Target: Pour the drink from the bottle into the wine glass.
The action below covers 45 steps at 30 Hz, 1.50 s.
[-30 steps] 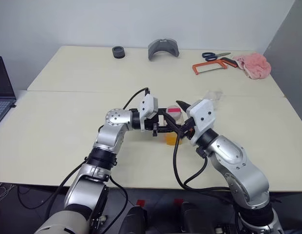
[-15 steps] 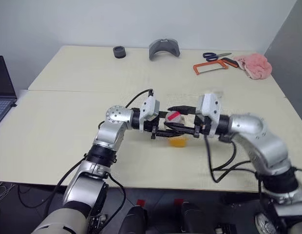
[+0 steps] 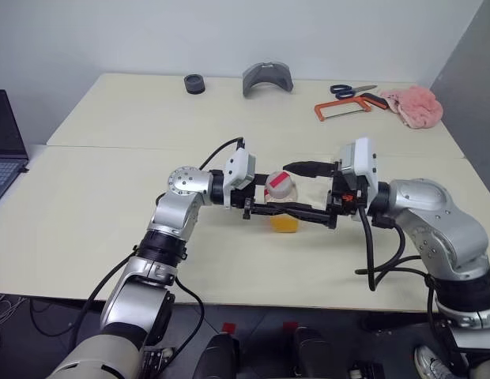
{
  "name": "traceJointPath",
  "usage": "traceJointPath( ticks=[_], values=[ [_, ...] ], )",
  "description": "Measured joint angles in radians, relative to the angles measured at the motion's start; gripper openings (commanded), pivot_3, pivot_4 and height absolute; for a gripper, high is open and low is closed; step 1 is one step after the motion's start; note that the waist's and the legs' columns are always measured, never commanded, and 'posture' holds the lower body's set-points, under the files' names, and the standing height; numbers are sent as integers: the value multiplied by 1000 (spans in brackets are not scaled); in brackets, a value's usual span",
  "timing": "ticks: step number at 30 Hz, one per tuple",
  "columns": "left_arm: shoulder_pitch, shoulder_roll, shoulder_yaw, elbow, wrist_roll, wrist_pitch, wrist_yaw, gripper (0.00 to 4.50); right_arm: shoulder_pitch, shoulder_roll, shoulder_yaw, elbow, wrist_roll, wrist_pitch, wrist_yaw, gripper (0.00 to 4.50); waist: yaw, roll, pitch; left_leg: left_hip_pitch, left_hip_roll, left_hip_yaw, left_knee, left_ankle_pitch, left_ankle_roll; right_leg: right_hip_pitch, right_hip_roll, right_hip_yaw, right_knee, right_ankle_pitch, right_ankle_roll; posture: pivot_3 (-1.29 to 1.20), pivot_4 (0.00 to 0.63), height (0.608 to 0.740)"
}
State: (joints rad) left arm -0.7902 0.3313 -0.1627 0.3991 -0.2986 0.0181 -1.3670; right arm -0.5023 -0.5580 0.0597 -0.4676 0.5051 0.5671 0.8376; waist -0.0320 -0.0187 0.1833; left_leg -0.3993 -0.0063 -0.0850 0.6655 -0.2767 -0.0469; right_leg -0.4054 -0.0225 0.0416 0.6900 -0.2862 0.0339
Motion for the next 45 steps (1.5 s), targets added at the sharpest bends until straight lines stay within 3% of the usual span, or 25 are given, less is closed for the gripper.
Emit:
traceJointPath(
  ticks=[9, 21, 35, 45],
  values=[
    [-1, -7, 0, 9, 0, -3, -2, 2165, 53, 97, 70, -64, -181, -34, -230, 3928, -2, 0, 0, 0, -1, 1, 0, 1, -1, -1, 1, 1, 1, 0, 0, 0, 150, 740],
    [-7, -22, 0, 51, 9, -20, 1, 2165, 82, 74, 55, -71, -183, -44, -231, 3928, -2, 0, 0, 0, -1, 2, 0, 0, 0, 0, 1, 1, 1, 0, 0, 0, 150, 740],
    [-8, -13, 5, 51, 9, -23, 2, 2165, 95, 11, -9, -89, -82, -4, -200, 3928, -2, 0, 0, 0, -1, 2, 0, 0, 0, 0, 1, 1, 1, 0, 0, 0, 150, 740],
    [-7, -13, 5, 50, 9, -26, 1, 2165, 49, 82, 91, -70, -165, -12, -251, 3928, -2, 0, 0, 0, -1, 2, 0, 0, 0, 0, 1, 1, 1, 0, 0, 0, 150, 740]
  ],
)
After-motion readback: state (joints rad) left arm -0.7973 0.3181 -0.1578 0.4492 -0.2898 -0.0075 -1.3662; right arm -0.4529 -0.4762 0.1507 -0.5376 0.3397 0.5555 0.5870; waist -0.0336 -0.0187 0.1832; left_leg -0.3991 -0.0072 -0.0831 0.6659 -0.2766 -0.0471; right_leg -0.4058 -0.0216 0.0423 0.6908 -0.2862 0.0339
